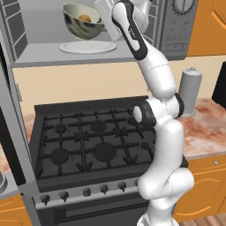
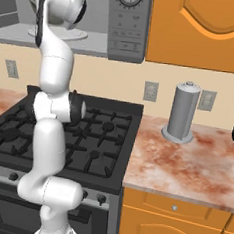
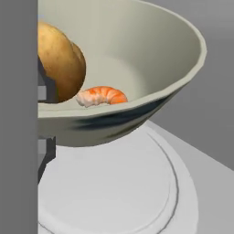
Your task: The microwave is finished heating the shrimp and potato. Take the bowl containing the food and place it on the dining counter.
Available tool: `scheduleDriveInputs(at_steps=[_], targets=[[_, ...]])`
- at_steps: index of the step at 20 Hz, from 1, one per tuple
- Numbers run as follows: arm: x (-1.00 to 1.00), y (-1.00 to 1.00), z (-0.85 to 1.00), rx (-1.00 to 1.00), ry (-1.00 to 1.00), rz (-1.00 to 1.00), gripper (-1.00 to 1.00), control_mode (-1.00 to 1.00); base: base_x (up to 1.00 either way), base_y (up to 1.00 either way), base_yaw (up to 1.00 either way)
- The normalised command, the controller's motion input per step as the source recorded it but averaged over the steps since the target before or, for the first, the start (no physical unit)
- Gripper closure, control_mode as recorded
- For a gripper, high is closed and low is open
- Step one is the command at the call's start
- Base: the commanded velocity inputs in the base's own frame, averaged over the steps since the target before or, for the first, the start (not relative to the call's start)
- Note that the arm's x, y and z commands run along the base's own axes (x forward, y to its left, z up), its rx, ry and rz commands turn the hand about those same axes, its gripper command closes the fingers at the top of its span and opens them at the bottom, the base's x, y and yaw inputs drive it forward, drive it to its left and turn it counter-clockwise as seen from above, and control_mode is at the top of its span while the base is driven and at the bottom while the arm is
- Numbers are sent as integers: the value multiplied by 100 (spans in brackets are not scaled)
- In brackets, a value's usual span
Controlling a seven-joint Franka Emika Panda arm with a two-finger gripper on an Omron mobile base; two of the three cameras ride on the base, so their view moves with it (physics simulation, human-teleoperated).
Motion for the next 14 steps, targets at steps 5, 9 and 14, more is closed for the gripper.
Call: scheduleDriveInputs(at_steps=[5,9,14], targets=[[-67,-2,-12,0,-6,1,100,-100,0,0,0],[-82,-6,-74,0,-18,1,100,-100,0,0,0],[-64,-1,-26,1,-26,0,100,-100,0,0,0]])
